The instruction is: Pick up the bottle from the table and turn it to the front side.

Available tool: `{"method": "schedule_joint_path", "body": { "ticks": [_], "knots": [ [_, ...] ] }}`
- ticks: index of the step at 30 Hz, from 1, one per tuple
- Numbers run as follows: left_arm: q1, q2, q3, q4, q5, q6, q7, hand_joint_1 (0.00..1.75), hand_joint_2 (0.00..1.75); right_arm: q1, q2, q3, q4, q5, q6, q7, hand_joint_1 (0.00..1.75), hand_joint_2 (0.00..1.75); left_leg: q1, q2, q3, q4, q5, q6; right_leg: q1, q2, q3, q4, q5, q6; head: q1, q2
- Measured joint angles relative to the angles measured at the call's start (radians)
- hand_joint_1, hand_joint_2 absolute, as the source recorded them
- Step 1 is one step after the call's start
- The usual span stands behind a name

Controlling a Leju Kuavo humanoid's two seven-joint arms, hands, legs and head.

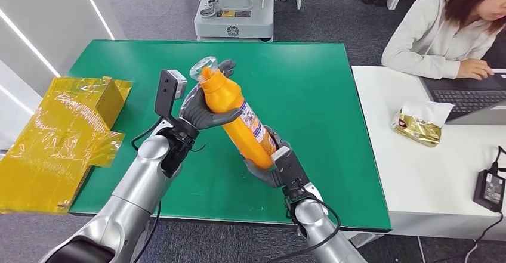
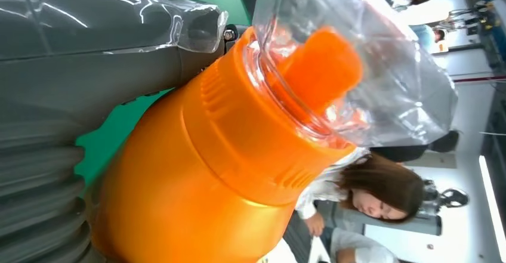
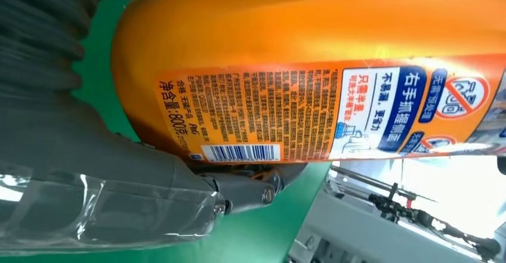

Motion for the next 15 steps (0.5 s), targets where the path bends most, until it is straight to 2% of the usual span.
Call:
{"method": "schedule_joint_path", "body": {
  "ticks": [2,6,15],
  "knots": [
    [-0.014,0.0,0.0,0.024,-0.006,0.006,0.002,0.0,1.75,-0.01,0.004,0.002,0.021,0.005,-0.002,0.002,1.75,1.75,0.0,0.0,0.0,0.0,0.0,0.0,0.0,0.0,0.0,0.0,0.0,0.0,0.0,0.0],
    [-0.033,0.0,0.0,0.07,-0.013,0.0,0.018,1.75,1.75,-0.027,0.01,0.008,0.059,0.016,-0.017,0.004,1.75,1.75,0.0,0.0,0.0,0.0,0.0,0.0,0.0,0.0,0.0,0.0,0.0,0.0,0.0,0.0],
    [-0.044,-0.004,-0.012,0.128,-0.01,-0.054,0.043,1.75,1.75,-0.027,0.01,0.008,0.093,0.027,-0.045,0.004,1.75,1.75,0.0,0.0,0.0,0.0,0.0,0.0,0.0,0.0,0.0,0.0,0.0,0.0,0.0,0.0]
  ]
}}
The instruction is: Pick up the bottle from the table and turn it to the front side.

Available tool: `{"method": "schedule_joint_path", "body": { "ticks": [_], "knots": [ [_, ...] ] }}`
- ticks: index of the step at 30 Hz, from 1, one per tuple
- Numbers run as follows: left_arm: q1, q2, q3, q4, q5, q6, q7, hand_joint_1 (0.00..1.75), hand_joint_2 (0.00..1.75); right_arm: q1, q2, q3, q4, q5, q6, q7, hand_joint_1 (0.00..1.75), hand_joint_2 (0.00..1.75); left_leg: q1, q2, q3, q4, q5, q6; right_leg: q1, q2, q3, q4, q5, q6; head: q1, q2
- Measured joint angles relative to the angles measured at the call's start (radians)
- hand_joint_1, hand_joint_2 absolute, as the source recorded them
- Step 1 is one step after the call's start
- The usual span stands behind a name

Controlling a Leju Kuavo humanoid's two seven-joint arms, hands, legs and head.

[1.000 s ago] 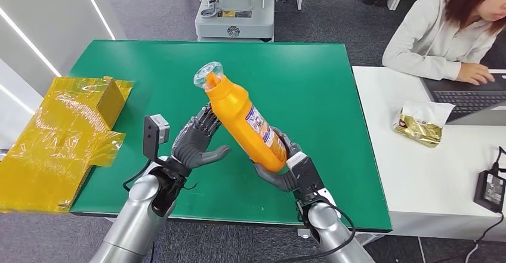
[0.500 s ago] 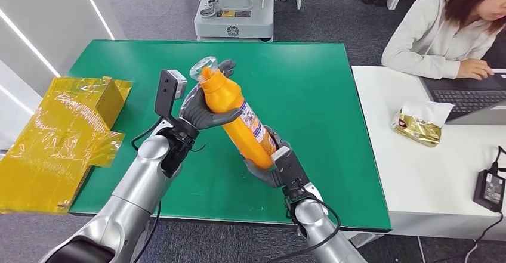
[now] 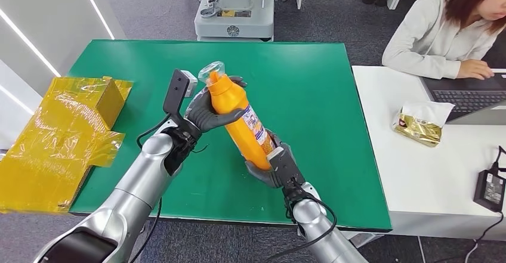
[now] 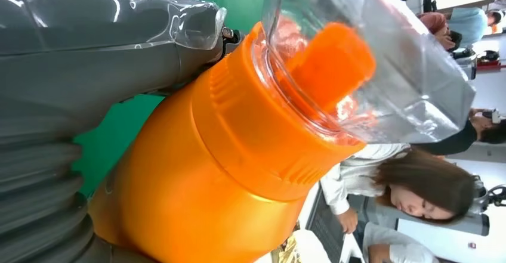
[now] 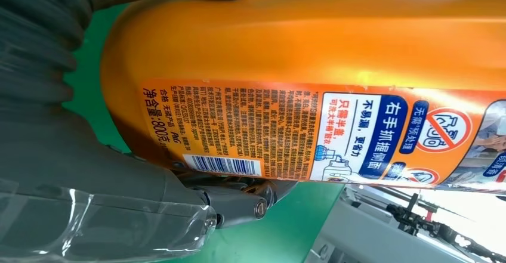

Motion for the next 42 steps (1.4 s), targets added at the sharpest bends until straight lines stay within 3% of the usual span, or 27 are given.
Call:
{"method": "schedule_joint_path", "body": {
  "ticks": [6,7,10,11,17,29,32,37,42],
  "knots": [
    [-0.001,0.003,-0.005,0.012,0.05,-0.047,0.022,1.75,1.75,0.004,0.0,0.0,-0.001,0.006,0.002,0.0,1.75,1.75,0.0,0.0,0.0,0.0,0.0,0.0,0.0,0.0,0.0,0.0,0.0,0.0,0.0,0.0],
    [-0.001,0.004,-0.005,0.012,0.058,-0.051,0.026,1.75,1.75,0.004,0.0,0.0,-0.002,0.007,0.003,0.001,1.5,1.75,0.0,0.0,0.0,0.0,0.0,0.0,0.0,0.0,0.0,0.0,0.0,0.0,0.0,0.0],
    [-0.001,0.005,-0.005,0.012,0.078,-0.061,0.032,1.75,1.75,0.005,0.0,0.0,-0.005,0.008,0.004,0.0,0.19,1.75,0.0,0.0,0.0,0.0,0.0,0.0,0.0,0.0,0.0,0.0,0.0,0.0,0.0,0.0],
    [0.0,0.006,-0.006,0.012,0.082,-0.062,0.032,1.75,1.75,0.006,0.0,0.001,-0.008,0.007,0.004,-0.002,0.0,1.75,0.0,0.0,0.0,0.0,0.0,0.0,0.0,0.0,0.0,0.0,0.0,0.0,0.0,0.0],
    [0.018,0.008,-0.018,0.008,0.067,-0.01,-0.014,1.75,1.75,0.017,-0.001,0.005,-0.076,-0.029,0.01,-0.031,0.0,1.75,0.0,0.0,-0.001,0.0,0.0,0.0,0.0,0.0,-0.001,0.0,0.0,0.0,0.0,0.0],
    [0.014,0.045,-0.02,0.001,-0.017,0.146,-0.126,1.75,1.75,0.135,-0.06,0.021,-0.428,-0.076,0.028,-0.037,0.0,1.75,0.0,0.0,-0.001,0.0,0.0,0.0,0.0,0.0,-0.001,0.0,0.0,0.0,0.0,0.0],
    [-0.004,0.058,-0.022,0.001,-0.135,0.257,-0.171,1.75,1.75,0.166,-0.072,0.031,-0.498,-0.072,0.036,-0.037,0.0,1.75,0.0,0.0,-0.001,0.0,0.0,0.0,0.0,0.0,-0.001,0.0,0.0,0.0,0.0,0.0],
    [-0.054,0.079,-0.044,0.001,-0.488,0.581,-0.205,1.75,1.75,0.209,-0.088,0.052,-0.598,-0.021,0.037,-0.037,0.0,1.75,0.0,0.0,-0.001,0.0,0.0,0.0,0.0,0.0,-0.001,0.0,0.0,0.0,0.0,0.0],
    [-0.075,0.094,-0.046,0.001,-0.686,0.722,-0.195,1.75,1.75,0.231,-0.095,0.067,-0.66,0.004,0.04,-0.036,0.0,1.75,0.0,0.0,-0.001,0.0,0.0,0.0,0.0,0.0,-0.001,0.0,0.0,0.0,0.0,0.0]
  ]
}}
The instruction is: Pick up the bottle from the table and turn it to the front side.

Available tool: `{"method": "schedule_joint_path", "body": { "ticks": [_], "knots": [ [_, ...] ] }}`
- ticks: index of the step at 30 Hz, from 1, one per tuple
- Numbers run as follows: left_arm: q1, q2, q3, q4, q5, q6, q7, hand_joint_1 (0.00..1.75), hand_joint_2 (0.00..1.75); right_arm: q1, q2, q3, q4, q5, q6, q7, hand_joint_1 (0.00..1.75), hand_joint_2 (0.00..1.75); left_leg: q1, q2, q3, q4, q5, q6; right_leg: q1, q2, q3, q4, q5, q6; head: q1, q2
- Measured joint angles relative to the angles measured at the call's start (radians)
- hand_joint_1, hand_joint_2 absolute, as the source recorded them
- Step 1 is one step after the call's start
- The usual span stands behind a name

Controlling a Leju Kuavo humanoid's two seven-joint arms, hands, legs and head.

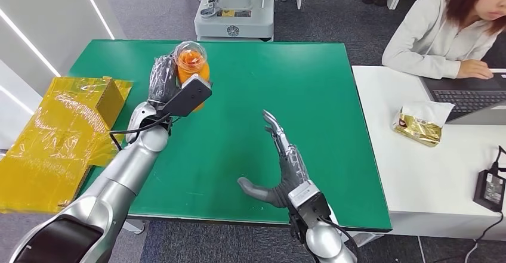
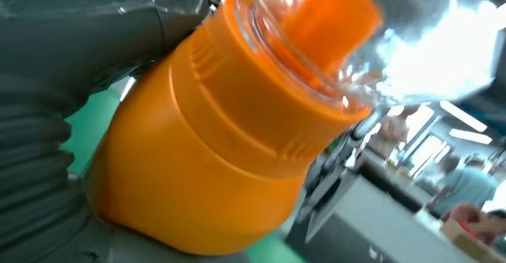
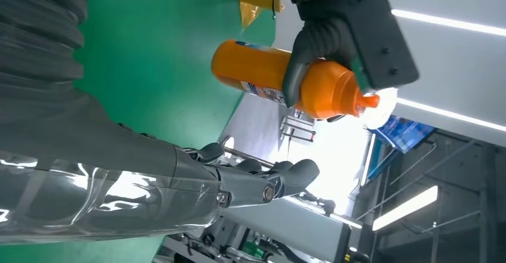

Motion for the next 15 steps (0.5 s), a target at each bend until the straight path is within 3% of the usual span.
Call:
{"method": "schedule_joint_path", "body": {
  "ticks": [4,8,15],
  "knots": [
    [-0.007,0.013,-0.002,0.0,-0.187,0.123,0.066,1.75,1.75,0.004,-0.003,0.004,-0.015,0.0,0.01,-0.003,0.0,1.75,0.0,0.0,0.0,0.0,0.0,0.0,0.0,0.0,0.0,0.0,0.0,0.0,0.0,0.0],
    [-0.026,0.037,-0.02,0.002,-0.498,0.24,0.242,1.75,1.75,0.002,-0.004,0.008,-0.016,-0.002,0.028,-0.008,0.0,1.75,0.0,0.0,0.0,0.0,0.0,0.0,0.0,0.0,0.0,0.0,0.0,0.0,0.0,0.0],
    [-0.044,0.083,-0.025,0.025,-0.83,0.245,0.417,1.75,1.75,-0.01,-0.005,0.007,-0.023,-0.035,0.035,-0.016,0.0,1.75,0.0,0.0,0.0,0.0,0.0,0.0,0.0,0.001,0.0,0.0,0.0,0.0,0.0,0.0]
  ]
}}
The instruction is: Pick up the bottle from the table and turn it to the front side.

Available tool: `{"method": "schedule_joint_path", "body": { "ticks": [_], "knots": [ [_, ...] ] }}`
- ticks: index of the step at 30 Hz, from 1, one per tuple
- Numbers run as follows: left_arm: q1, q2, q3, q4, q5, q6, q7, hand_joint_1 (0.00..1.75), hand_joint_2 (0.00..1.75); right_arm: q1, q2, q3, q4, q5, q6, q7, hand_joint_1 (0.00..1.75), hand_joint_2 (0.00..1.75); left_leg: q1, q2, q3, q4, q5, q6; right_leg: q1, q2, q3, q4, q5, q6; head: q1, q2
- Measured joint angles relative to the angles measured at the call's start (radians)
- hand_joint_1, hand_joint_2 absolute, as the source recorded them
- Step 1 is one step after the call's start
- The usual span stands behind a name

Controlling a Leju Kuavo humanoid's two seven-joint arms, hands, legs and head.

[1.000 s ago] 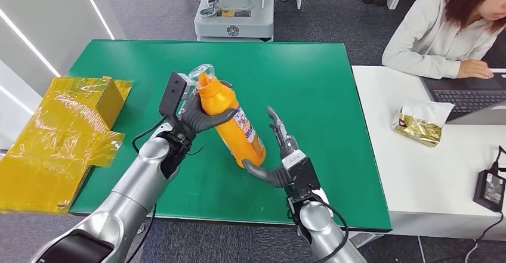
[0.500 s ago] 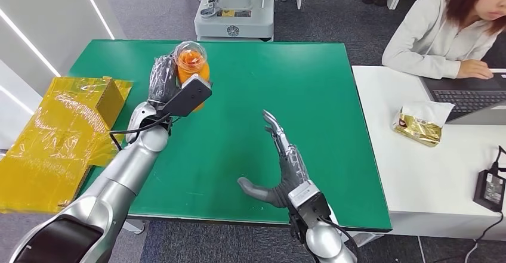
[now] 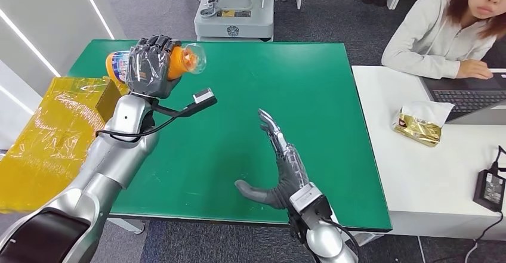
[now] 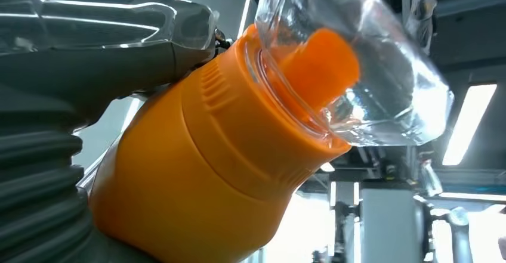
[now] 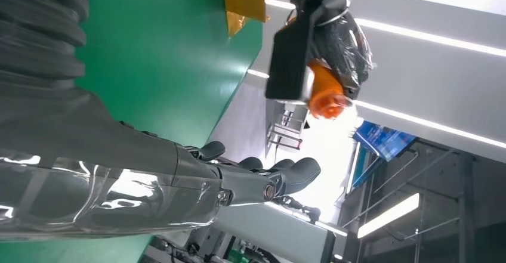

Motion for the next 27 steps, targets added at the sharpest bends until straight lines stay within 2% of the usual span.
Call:
{"method": "schedule_joint_path", "body": {
  "ticks": [10,16,21,27],
  "knots": [
    [0.01,0.062,0.017,0.043,-0.062,-0.013,0.021,1.75,1.75,0.008,-0.028,-0.035,-0.057,-0.052,-0.006,-0.004,0.0,1.75,0.0,0.0,0.0,0.0,0.0,0.0,0.0,0.0,0.0,0.0,0.0,0.0,0.0,0.0],
    [0.045,0.101,0.022,0.068,-0.19,-0.057,0.115,1.75,1.75,0.017,-0.052,-0.079,-0.081,-0.109,-0.016,-0.014,0.0,1.75,0.0,0.001,0.0,0.0,0.0,0.0,0.0,0.001,0.0,0.0,0.0,0.0,0.0,0.0],
    [0.098,0.145,0.011,0.098,-0.196,-0.085,0.216,1.75,1.75,0.049,-0.069,-0.127,-0.087,-0.118,-0.014,-0.037,0.0,1.75,0.0,0.001,0.0,0.0,0.0,0.0,0.0,0.001,-0.001,0.0,0.0,0.0,0.0,0.0],
    [0.166,0.19,0.005,0.115,-0.196,-0.089,0.239,1.75,1.75,0.09,-0.083,-0.191,-0.122,-0.139,-0.019,-0.05,0.0,1.75,0.0,0.002,-0.001,-0.001,0.0,0.0,0.0,0.002,-0.002,0.0,0.0,0.0,0.0,0.0]
  ]
}}
